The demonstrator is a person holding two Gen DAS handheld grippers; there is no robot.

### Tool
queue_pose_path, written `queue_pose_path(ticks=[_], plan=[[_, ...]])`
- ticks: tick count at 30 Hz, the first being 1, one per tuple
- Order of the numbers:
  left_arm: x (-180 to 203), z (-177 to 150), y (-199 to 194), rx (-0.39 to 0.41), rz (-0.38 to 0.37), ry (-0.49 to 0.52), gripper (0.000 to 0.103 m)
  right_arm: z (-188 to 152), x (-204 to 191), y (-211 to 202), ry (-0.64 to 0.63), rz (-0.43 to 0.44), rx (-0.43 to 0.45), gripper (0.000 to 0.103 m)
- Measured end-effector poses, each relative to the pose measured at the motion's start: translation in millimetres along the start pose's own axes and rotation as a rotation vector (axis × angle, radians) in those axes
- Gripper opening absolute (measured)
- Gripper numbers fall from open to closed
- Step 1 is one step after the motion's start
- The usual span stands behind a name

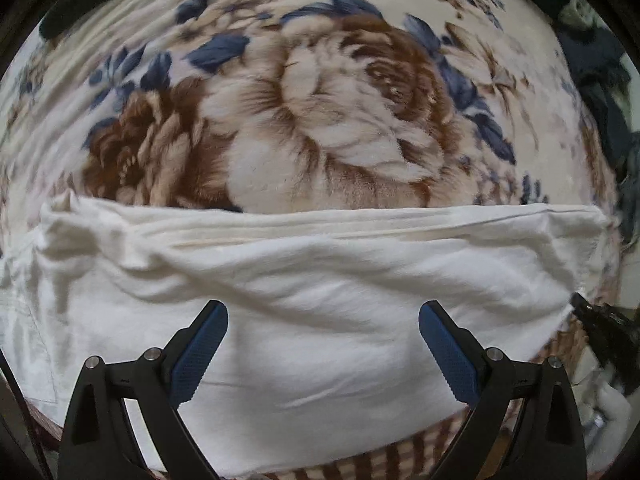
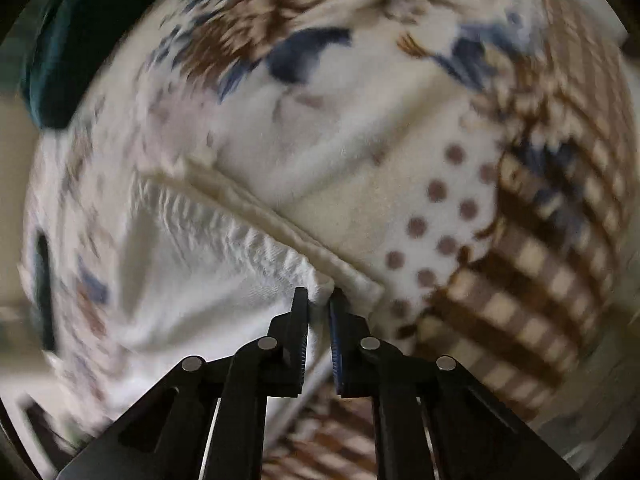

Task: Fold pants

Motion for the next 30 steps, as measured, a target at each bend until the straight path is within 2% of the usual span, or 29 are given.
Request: queue_pose_path(ticks=[2, 4, 7, 8, 10, 12, 14, 15, 16, 18, 20, 21, 23, 24, 26, 27, 28, 30], plan=[[5, 4, 5, -0.001, 0.048, 0.030, 0.098, -6, 7, 5, 0.044, 0.032, -0.033, 0.010], [7, 7, 10, -0.011, 0.046, 0.027, 0.098, -9, 13, 1, 0.092, 0.099, -0.047, 0.011], [9, 10, 16, -0.024, 0.024, 0.006, 0.098, -15, 22, 4, 0.160, 0.214, -0.068, 0.018], [10, 10, 16, -0.024, 0.023, 0.005, 0.098, -18, 25, 4, 0.183, 0.235, -0.082, 0.023], [10, 9, 17, -0.025, 0.012, 0.004, 0.098, -23, 30, 9, 0.211, 0.263, -0.099, 0.058], [9, 8, 16, -0.025, -0.003, 0.002, 0.098, -27, 33, 17, 0.222, 0.278, -0.105, 0.063], [8, 7, 16, -0.030, -0.018, -0.004, 0.098, -29, 32, 30, 0.214, 0.341, -0.124, 0.074], [11, 4, 19, -0.032, -0.023, -0.007, 0.098, -27, 29, 37, 0.213, 0.385, -0.111, 0.083], [11, 2, 20, -0.035, -0.028, -0.012, 0.098, -24, 28, 41, 0.228, 0.464, -0.082, 0.089], [3, -8, 24, -0.035, -0.043, -0.022, 0.098, -18, 24, 48, 0.277, 0.581, -0.045, 0.089], [-4, -12, 30, -0.034, -0.064, -0.041, 0.098, -13, 21, 40, 0.280, 0.722, 0.006, 0.087], [-7, -13, 32, -0.029, -0.069, -0.045, 0.098, -12, 16, 38, 0.260, 0.750, 0.020, 0.085], [-11, -15, 40, -0.027, -0.082, -0.051, 0.098, -11, 4, 42, 0.217, 0.754, 0.025, 0.082], [-12, -17, 44, -0.027, -0.088, -0.053, 0.102, -11, -3, 48, 0.207, 0.762, 0.023, 0.080], [-18, -17, 53, -0.028, -0.107, -0.070, 0.103, -10, -12, 55, 0.207, 0.751, 0.028, 0.057], [-19, -17, 56, -0.031, -0.105, -0.075, 0.103, -9, -18, 57, 0.200, 0.754, 0.025, 0.021], [-20, -17, 60, -0.038, -0.092, -0.078, 0.103, -10, -24, 57, 0.188, 0.754, 0.019, 0.009], [-18, -20, 65, -0.051, -0.067, -0.064, 0.103, -11, -30, 44, 0.179, 0.736, 0.078, 0.008]])
Point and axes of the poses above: each gripper's, at about its wrist camera, not at the fingertips, and y roughly the way its jaws point, x to its right, z to its top, the point moved 5 cm from there along y, roughly the way its jaws point, and after that the axes turned 12 degrees about -z, right-handed, at the moved point
